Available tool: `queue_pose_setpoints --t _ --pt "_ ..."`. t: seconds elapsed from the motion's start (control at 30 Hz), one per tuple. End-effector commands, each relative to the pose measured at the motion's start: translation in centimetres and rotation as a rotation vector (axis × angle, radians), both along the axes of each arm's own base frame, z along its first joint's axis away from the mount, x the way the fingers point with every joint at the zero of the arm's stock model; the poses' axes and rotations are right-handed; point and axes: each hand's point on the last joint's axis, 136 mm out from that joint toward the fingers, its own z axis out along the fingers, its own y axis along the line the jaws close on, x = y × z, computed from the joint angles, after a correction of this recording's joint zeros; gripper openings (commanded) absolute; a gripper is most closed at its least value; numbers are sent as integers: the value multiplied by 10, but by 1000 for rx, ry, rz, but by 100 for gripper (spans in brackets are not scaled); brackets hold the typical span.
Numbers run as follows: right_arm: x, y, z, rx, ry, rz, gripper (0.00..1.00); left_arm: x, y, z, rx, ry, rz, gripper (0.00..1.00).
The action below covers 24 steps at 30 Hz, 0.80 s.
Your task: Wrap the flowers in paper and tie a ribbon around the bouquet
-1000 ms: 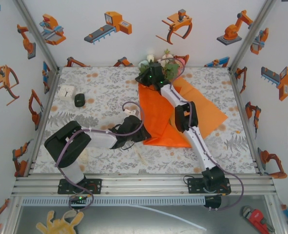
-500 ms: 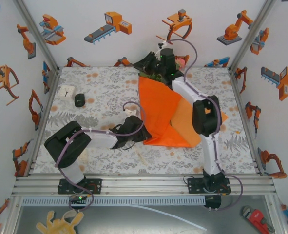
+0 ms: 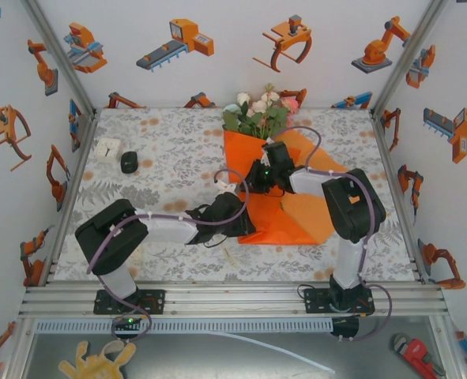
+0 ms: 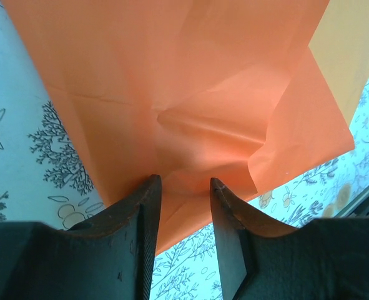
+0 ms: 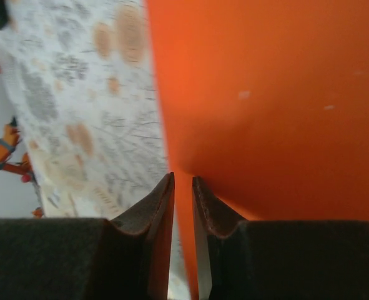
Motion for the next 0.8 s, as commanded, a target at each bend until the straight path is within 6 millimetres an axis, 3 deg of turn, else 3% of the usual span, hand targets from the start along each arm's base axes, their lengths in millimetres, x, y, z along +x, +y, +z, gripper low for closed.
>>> queue_pose_setpoints --t 0.0,0.1,0.17,0.27,0.37,0.77 --pt "9 0 -10 -3 -28 -5 23 -57 73 -77 455 151 -129 43" --pt "9 1 -22 19 -11 -22 23 -67 52 -69 481 126 -253 47" --pt "9 1 -30 13 6 -26 23 -79 44 -81 478 184 -310 47" --pt "9 0 -35 8 12 -30 23 -93 49 -102 510 247 -325 47" --pt "8 0 -37 2 16 -27 23 -92 52 -100 518 233 -314 47" --pt "17 15 -8 32 -28 41 25 -117 43 -85 600 83 -455 56"
